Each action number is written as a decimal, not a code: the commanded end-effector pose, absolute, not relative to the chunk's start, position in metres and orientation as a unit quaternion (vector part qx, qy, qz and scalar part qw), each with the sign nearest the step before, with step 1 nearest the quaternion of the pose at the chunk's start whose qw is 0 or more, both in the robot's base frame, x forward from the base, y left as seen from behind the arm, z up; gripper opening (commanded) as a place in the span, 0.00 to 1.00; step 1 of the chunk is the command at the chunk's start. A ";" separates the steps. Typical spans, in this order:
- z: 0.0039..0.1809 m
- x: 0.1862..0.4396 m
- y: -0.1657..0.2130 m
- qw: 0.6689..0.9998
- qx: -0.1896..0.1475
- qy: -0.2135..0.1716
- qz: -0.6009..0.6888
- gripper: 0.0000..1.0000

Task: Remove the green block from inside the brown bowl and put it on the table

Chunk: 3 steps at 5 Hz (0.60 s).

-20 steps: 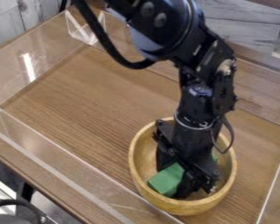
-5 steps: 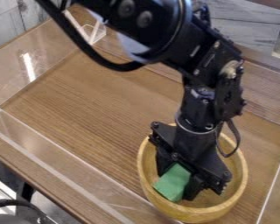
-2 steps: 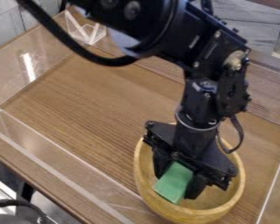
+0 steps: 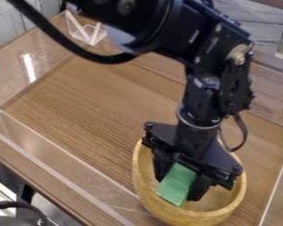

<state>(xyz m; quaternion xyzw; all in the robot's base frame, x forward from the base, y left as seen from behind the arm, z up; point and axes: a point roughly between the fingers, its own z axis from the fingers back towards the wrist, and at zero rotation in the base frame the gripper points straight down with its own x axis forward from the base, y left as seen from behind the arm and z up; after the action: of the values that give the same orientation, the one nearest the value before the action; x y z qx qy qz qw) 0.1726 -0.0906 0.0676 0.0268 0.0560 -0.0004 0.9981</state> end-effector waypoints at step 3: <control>0.101 0.181 -0.085 0.998 0.013 0.035 -0.044 0.00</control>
<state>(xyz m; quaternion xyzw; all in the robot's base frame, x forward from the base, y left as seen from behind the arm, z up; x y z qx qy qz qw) 0.1732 -0.0823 0.0900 0.0229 0.0602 -0.0427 0.9970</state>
